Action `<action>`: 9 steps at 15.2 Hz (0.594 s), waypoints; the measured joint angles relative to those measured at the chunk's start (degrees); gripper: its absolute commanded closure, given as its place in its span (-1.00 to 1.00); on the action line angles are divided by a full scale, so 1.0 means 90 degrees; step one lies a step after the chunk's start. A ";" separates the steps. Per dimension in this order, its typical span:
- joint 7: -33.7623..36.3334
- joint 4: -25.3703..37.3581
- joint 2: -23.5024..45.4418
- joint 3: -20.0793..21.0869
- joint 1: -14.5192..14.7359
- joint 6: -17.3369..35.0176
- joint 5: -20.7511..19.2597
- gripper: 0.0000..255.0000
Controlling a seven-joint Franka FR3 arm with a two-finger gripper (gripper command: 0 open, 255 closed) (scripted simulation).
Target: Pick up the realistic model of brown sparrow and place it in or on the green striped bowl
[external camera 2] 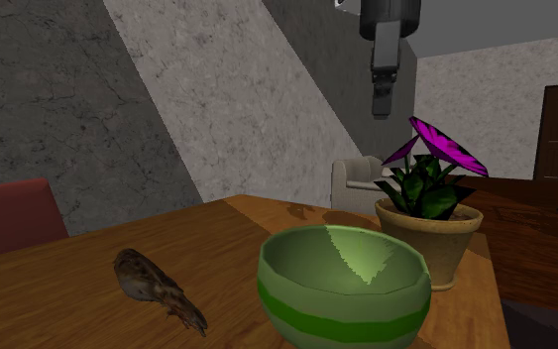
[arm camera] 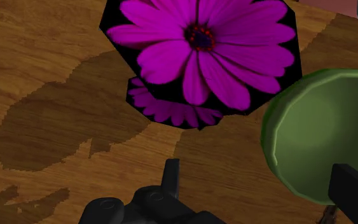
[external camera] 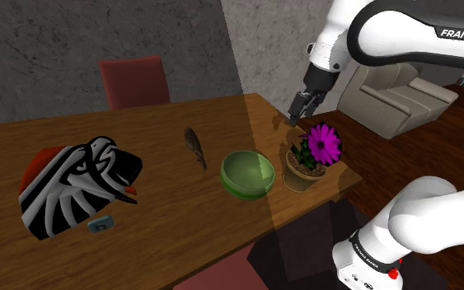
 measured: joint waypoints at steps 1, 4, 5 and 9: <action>0.0141 -0.0028 0.0148 0.0130 -0.0002 0.0190 -0.0006 -1.00; 0.0642 0.0166 0.0770 0.0561 -0.0027 0.0663 -0.0082 -1.00; 0.0810 0.0240 0.0972 0.0694 -0.0042 0.0802 -0.0131 -1.00; 0.1495 0.0665 0.1896 0.1185 -0.0145 0.1300 -0.0477 -1.00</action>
